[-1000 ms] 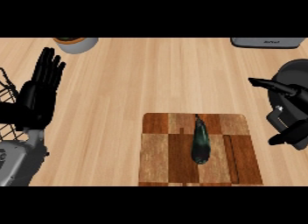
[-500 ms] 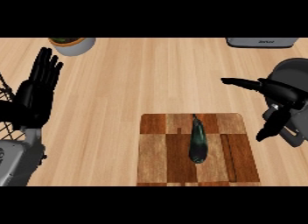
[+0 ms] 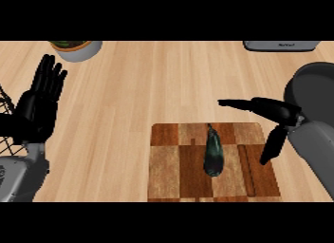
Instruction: Pick the eggplant from the cutting board and place it in the pot
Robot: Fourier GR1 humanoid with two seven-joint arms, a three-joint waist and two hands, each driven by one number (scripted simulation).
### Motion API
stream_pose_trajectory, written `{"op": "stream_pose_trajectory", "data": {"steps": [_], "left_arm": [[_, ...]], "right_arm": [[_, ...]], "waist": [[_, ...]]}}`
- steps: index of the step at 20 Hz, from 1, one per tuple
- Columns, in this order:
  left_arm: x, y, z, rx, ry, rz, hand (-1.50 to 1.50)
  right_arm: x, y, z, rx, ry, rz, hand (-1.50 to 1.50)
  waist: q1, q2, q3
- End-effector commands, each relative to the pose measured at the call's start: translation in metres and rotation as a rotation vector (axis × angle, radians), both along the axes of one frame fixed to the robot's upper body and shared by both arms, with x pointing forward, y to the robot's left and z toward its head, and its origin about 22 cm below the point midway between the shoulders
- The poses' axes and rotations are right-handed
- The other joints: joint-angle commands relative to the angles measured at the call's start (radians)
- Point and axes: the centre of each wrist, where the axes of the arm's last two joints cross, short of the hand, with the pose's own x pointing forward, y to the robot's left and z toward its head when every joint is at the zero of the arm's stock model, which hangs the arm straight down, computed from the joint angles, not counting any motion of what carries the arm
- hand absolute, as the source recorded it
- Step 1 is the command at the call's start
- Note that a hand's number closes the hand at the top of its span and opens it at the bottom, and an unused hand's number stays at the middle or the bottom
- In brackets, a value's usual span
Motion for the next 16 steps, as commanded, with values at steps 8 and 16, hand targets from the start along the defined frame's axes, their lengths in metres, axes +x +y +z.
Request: {"op": "stream_pose_trajectory", "data": {"steps": [8,16], "left_arm": [[0.005,-0.006,0.002,0.010,-0.004,0.013,0.00],[0.003,0.007,-0.003,0.002,-0.009,0.009,0.00]], "right_arm": [[-0.014,0.017,-0.029,0.056,-0.020,0.054,-1.50],[-0.021,0.030,-0.034,-0.054,-0.048,0.017,-1.50]], "waist": [[-0.004,0.000,0.000],[-0.004,0.000,0.000]]}}
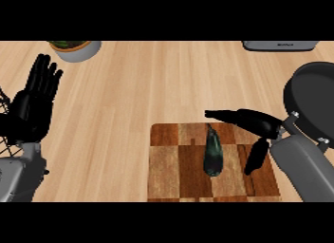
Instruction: Pick the eggplant from the cutting board and place it in the pot
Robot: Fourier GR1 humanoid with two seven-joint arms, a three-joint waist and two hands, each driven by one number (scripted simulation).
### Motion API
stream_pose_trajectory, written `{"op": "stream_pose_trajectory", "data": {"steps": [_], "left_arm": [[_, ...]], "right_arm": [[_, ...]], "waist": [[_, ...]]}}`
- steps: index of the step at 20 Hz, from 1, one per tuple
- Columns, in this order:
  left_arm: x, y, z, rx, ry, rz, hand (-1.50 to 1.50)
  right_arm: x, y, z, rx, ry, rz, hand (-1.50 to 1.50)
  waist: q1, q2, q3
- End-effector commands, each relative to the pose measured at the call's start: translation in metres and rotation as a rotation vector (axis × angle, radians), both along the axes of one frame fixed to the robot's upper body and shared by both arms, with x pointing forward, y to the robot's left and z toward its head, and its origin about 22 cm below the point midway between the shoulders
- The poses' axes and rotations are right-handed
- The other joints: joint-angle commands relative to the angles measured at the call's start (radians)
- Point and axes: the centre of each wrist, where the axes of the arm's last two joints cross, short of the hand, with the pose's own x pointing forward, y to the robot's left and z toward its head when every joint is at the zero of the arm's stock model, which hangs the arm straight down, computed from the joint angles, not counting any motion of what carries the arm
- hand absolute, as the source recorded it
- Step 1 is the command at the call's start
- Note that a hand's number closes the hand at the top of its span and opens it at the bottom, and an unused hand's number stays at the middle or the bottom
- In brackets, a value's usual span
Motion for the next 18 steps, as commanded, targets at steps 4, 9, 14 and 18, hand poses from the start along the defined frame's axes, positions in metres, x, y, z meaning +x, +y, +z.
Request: {"op": "stream_pose_trajectory", "data": {"steps": [4,9,14,18], "left_arm": [[0.000,-0.002,-0.002,0.001,0.009,-0.014,0.00],[0.012,-0.010,0.003,0.023,-0.001,0.001,0.00],[0.015,-0.021,0.006,-0.014,-0.006,-0.002,0.00],[0.006,-0.018,-0.003,-0.007,0.004,-0.014,0.00]], "right_arm": [[-0.012,0.028,-0.027,-0.085,-0.004,-0.027,-1.50],[-0.010,0.023,-0.049,-0.068,0.005,-0.022,-1.50],[-0.002,0.054,-0.041,-0.039,0.010,0.003,-1.50],[-0.003,0.060,-0.064,-0.017,0.027,0.020,-1.50]], "waist": [[-0.001,0.001,0.000],[0.000,0.002,0.000],[-0.001,0.001,0.000],[0.004,0.001,0.000]]}}
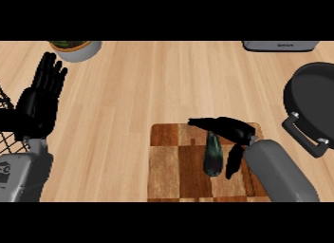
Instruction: Pick the eggplant from the cutting board and place it in the pot
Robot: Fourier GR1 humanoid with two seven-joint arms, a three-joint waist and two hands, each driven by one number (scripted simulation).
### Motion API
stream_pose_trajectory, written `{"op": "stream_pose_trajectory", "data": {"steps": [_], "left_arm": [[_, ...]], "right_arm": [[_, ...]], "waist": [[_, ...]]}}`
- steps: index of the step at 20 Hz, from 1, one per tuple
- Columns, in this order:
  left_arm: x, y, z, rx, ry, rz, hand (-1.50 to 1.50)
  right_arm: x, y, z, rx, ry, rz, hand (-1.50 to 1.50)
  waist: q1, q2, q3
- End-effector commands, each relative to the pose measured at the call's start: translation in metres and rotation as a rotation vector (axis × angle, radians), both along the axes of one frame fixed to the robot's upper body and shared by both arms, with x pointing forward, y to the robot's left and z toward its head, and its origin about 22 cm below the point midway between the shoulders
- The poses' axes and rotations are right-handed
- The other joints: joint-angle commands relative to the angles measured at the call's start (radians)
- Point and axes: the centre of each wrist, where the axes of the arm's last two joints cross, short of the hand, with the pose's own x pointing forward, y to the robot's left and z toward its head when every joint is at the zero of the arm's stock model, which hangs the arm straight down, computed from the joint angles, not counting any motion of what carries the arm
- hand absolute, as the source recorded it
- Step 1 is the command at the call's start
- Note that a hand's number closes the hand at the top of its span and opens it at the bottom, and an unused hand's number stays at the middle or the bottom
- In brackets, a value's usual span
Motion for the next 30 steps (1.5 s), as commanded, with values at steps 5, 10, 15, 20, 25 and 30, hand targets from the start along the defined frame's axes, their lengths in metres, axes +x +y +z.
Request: {"op": "stream_pose_trajectory", "data": {"steps": [5,10,15,20,25,30], "left_arm": [[-0.003,0.005,-0.001,0.007,0.005,-0.006,0.00],[-0.010,0.019,-0.003,0.012,0.007,0.008,0.00],[-0.005,0.011,0.007,0.014,-0.001,0.020,0.00],[-0.015,0.009,0.016,0.005,-0.014,0.002,0.00],[-0.006,0.001,0.003,0.008,0.005,-0.009,0.00],[-0.002,-0.007,0.008,0.013,-0.015,-0.031,0.00]], "right_arm": [[-0.011,0.044,-0.020,0.082,-0.089,0.130,1.50],[-0.029,0.040,-0.014,0.096,-0.112,0.152,1.50],[-0.034,0.051,-0.010,0.086,-0.154,0.091,1.50],[-0.025,0.006,0.013,0.080,-0.298,-0.038,1.50],[0.020,0.057,0.052,-0.141,-0.439,-0.615,1.50],[0.046,0.069,0.099,-0.226,-0.591,-1.018,1.50]], "waist": [[0.004,0.004,0.003],[-0.004,0.000,0.003],[-0.004,0.001,0.003],[-0.004,-0.001,0.003],[0.014,0.006,-0.002],[0.033,0.008,-0.001]]}}
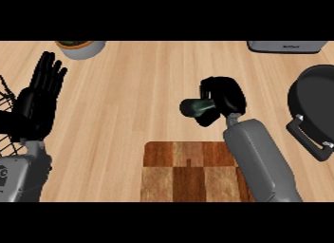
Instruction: Pick the eggplant from the cutting board and place it in the pot
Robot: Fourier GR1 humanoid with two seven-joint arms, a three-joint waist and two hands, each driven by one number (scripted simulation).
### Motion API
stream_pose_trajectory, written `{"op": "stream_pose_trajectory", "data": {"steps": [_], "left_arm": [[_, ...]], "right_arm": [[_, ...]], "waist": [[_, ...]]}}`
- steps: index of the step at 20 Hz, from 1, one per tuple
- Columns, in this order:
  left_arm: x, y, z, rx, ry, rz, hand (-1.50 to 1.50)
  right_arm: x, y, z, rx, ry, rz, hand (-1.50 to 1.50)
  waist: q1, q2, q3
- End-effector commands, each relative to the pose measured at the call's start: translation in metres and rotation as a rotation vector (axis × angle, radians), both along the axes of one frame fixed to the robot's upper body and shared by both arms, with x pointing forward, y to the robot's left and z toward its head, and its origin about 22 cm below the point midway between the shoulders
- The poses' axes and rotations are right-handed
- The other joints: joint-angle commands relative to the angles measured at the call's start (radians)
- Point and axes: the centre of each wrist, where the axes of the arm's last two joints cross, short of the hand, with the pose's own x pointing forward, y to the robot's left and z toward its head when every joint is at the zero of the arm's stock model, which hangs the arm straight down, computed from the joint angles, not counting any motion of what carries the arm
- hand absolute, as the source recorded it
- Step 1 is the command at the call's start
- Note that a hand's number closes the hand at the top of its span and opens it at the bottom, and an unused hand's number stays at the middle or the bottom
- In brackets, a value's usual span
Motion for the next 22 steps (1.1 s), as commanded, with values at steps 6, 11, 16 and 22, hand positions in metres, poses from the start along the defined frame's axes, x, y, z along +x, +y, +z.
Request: {"op": "stream_pose_trajectory", "data": {"steps": [6,11,16,22], "left_arm": [[0.001,-0.005,-0.010,-0.008,0.001,-0.007,0.00],[0.008,-0.010,0.000,-0.007,0.005,0.001,0.00],[0.002,0.000,-0.011,0.007,0.014,0.022,0.00],[0.007,-0.003,0.006,-0.005,0.014,0.029,0.00]], "right_arm": [[0.030,0.035,0.075,-0.059,-0.360,-0.647,1.50],[0.047,0.034,0.108,-0.154,-0.522,-0.855,1.50],[0.042,0.006,0.138,-0.135,-0.587,-0.963,1.50],[0.017,-0.061,0.123,-0.185,-0.467,-1.024,1.50]], "waist": [[0.001,-0.001,0.001],[-0.011,0.001,0.003],[-0.031,-0.005,0.004],[-0.039,-0.007,0.004]]}}
